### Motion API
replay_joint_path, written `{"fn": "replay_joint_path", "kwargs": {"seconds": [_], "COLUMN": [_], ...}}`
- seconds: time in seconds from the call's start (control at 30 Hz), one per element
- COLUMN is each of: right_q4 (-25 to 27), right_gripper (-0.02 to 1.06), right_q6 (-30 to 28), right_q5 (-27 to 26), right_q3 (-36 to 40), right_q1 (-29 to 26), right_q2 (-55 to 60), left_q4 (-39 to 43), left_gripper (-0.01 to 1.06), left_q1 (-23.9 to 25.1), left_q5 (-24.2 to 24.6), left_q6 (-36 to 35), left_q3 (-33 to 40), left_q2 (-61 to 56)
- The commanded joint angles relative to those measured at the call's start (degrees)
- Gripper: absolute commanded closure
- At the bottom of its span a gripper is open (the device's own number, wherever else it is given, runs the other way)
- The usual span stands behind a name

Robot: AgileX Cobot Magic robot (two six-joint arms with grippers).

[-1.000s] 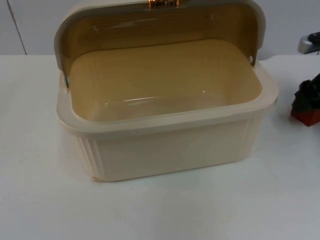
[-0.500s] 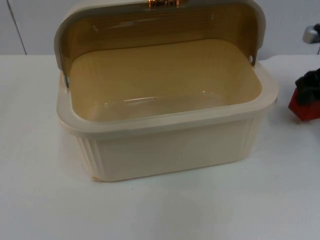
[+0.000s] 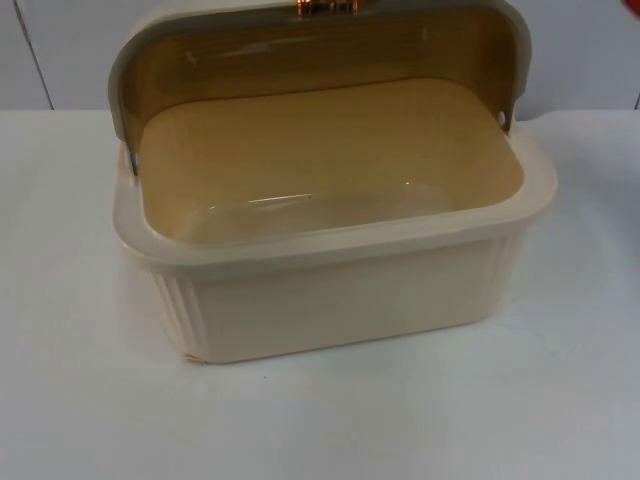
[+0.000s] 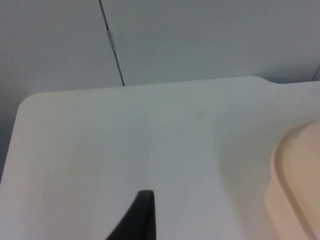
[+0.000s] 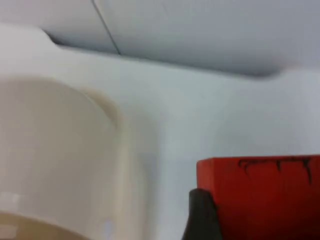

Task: Open the box lid with the left hand, place the block into the box with the right hand, then close the box lid with the left hand.

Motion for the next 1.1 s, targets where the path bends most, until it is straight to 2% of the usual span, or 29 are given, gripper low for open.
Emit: {"fn": "replay_joint_path", "kwargs": {"seconds": [0.0, 0.03, 0.17, 0.2, 0.27, 0.43, 0.5, 0.57, 0.63, 0.67, 0.7, 0.8, 0.83, 0.9, 0.93, 1.0, 1.03, 1.07], "right_q4": [0.1, 0.1, 0.5, 0.5, 0.8, 4.2, 4.3, 3.6, 1.0, 1.0, -3.2, -12.1, -12.1, -17.1, -18.6, -24.8, -24.8, -26.4], "right_gripper": [1.05, 1.05, 1.05, 1.05, 1.05, 1.05, 1.05, 1.05, 1.05, 1.05, 1.05, 1.05, 1.05, 1.05, 1.05, 1.05, 1.05, 1.05], "right_q6": [0.7, 0.7, 0.2, 0.2, -0.5, -1.6, -2.3, -2.6, -2.6, -2.6, -0.7, 6.6, 6.6, 12.3, 13.7, 19.1, 19.1, 21.6], "right_q5": [6.6, 6.6, 15.4, 15.4, 18.6, 25.1, 27.9, 27.9, 27.9, 27.9, 27.9, 22.1, 22.1, 14.3, 12.3, 4.0, 4.0, 0.8], "right_q3": [-4.3, -4.3, -8.1, -8.1, -8.1, -8.1, -8.1, -8.1, -7.2, -7.2, -6.1, -2.3, -2.3, 1.7, 2.8, 8.6, 8.6, 11.2], "right_q1": [0.3, 0.3, 0.3, 0.3, 0.3, 0.6, 2.6, 5.8, 11.4, 11.4, 16.8, 26.3, 26.3, 31.6, 32.3, 36.5, 36.5, 37.5], "right_q2": [-3.1, -3.1, -8.2, -8.2, -10.3, -13.6, -14.4, -14.5, -14.5, -14.5, -14.5, -14.5, -14.5, -14.6, -14.7, -14.8, -14.8, -14.8], "left_q4": [-1.3, -1.3, -2.6, -2.6, -2.6, -2.7, -2.8, -3.0, -3.4, -3.4, -3.7, -3.8, -3.8, -3.8, -3.9, -3.9, -3.9, -3.9], "left_gripper": [0.00, 0.00, 0.00, 0.00, 0.00, 0.00, 0.00, 0.00, 0.00, 0.00, 0.00, 0.00, 0.00, 0.00, 0.00, 0.00, 0.00, 0.00], "left_q1": [-0.4, -0.4, -0.4, -0.4, -0.4, -0.4, -0.4, -0.4, -0.4, -0.4, -0.4, -0.4, -0.4, -0.4, -0.4, -0.4, -0.4, -0.4], "left_q5": [-0.6, -0.6, -0.6, -0.6, -0.6, -0.6, -0.6, -0.6, -0.6, -0.6, -0.6, -0.5, -0.5, -0.4, -0.4, -0.2, -0.2, -0.2], "left_q6": [0.0, 0.0, 0.0, 0.0, 0.0, 0.0, 0.0, 0.0, 0.0, 0.0, 0.1, 0.2, 0.2, 0.4, 0.6, 0.6, 0.6, 0.8], "left_q3": [0.2, 0.2, 0.2, 0.2, 0.2, 0.2, 0.2, 0.2, 0.2, 0.2, 0.2, 0.2, 0.2, 0.2, 0.2, 0.2, 0.2, 0.2], "left_q2": [-0.7, -0.7, -0.7, -0.7, -0.7, -0.7, -0.7, -0.7, -0.7, -0.7, -0.7, -0.7, -0.7, -0.7, -0.7, -0.7, -0.7, -0.7]}}
